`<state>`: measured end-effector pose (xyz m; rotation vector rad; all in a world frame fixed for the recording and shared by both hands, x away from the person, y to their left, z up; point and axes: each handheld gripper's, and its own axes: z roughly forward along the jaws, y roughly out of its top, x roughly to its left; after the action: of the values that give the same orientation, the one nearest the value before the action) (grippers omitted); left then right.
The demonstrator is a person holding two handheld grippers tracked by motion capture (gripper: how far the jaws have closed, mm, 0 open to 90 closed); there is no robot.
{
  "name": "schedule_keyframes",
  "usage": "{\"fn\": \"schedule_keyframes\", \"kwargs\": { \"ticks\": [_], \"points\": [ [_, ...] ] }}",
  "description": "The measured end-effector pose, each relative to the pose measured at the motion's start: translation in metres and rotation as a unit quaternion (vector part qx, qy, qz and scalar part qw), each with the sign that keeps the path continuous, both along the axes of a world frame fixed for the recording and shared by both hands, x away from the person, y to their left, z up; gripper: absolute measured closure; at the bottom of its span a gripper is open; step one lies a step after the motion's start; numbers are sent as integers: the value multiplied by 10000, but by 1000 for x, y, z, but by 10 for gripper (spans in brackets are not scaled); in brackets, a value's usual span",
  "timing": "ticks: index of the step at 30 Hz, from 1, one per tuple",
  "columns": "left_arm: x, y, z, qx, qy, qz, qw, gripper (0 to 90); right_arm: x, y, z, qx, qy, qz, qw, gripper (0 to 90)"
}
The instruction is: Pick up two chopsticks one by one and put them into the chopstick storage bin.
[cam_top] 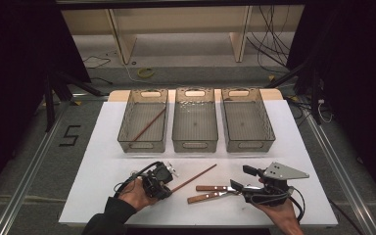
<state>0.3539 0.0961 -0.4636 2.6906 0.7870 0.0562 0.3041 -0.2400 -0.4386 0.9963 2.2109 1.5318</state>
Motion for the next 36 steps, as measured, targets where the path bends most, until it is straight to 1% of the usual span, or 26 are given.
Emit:
{"fn": "schedule_keyframes", "kwargs": {
  "ticks": [5,8,11,12,13,15,17,19,21,22,23,25,27,32,36],
  "points": [
    [-1,0,1,71,-33,-69,9999,834,0,0,0,-2,1,-10,10000,296],
    [-1,-1,1,76,-76,-95,9999,838,0,0,0,3,0,-10,10000,296],
    [-1,-1,1,45,-108,-107,9999,840,0,0,1,10,-10,-11,10000,296],
    [-1,-1,1,11,-120,-85,9999,841,0,0,1,12,-8,-11,10000,296],
    [-1,0,2,-7,-129,-116,9998,841,0,0,1,11,-9,-10,10000,296],
    [-1,0,4,-79,-178,-67,9998,841,0,0,1,14,-10,-9,10000,296],
    [0,3,7,-62,-172,-101,9998,841,0,-1,1,13,3,-18,10000,296],
    [0,4,9,-122,-157,-62,9998,841,0,-1,1,13,1,-18,10000,296],
    [0,6,12,-144,-167,-108,9997,841,0,-1,1,10,1,-17,10000,296],
    [-1,6,13,-238,-151,-59,9996,841,0,-1,1,8,-8,-15,10000,296],
    [-1,7,15,-251,-158,-106,9995,841,0,-1,1,8,-5,-18,10000,296],
    [-1,8,20,-328,-165,-114,9993,841,0,-1,1,8,-7,-16,10000,296],
    [-2,10,25,-453,-189,-111,9987,840,0,-1,1,10,-8,-14,10000,296],
    [-1,16,36,-802,-259,-66,9964,840,0,-1,1,10,-11,-18,10000,296],
    [2,22,39,-945,-308,35,9950,840,0,0,1,14,-8,-14,10000,296]
  ]
}}
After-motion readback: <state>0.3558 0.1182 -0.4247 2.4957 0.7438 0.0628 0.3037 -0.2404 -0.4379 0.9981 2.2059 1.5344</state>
